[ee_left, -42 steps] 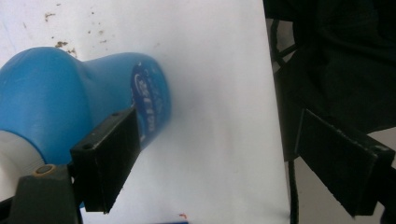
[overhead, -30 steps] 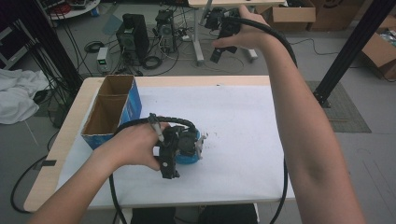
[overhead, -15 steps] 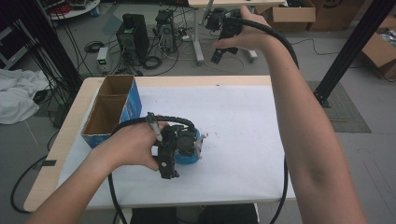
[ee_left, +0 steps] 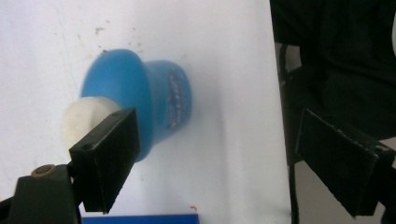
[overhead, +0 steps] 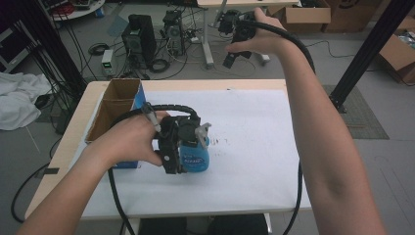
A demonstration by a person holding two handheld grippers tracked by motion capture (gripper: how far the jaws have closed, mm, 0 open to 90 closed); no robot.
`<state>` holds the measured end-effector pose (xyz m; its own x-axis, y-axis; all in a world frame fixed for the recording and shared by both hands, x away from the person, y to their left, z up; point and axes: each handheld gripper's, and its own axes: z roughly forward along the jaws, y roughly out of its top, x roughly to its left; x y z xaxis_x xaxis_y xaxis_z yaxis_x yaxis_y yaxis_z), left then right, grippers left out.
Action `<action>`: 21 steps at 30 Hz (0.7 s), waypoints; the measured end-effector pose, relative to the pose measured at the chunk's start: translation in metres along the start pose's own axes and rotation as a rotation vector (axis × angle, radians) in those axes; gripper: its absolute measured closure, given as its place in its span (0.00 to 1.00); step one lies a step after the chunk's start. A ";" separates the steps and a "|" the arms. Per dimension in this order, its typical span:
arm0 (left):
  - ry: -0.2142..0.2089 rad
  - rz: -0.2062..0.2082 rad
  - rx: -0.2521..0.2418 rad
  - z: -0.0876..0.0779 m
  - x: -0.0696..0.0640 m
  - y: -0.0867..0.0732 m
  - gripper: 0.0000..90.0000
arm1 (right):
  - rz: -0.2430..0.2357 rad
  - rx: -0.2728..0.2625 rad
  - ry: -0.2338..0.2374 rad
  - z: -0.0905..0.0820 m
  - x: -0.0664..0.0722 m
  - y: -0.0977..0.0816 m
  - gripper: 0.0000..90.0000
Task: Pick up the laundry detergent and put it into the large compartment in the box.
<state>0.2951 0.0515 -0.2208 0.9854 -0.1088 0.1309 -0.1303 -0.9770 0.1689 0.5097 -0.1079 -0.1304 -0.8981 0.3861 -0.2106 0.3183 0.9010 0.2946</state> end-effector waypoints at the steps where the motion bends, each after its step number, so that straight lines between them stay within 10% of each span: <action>1: 0.003 -0.001 -0.002 -0.002 0.001 0.000 0.16 | 0.000 0.001 -0.001 0.000 0.000 0.000 0.30; 21: 0.013 -0.031 0.019 -0.001 0.038 0.008 0.16 | 0.010 0.005 -0.008 -0.003 -0.003 -0.009 0.30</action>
<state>0.3317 0.0395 -0.2138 0.9874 -0.0766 0.1385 -0.0980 -0.9831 0.1549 0.5088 -0.1177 -0.1294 -0.8924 0.3967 -0.2151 0.3287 0.8981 0.2923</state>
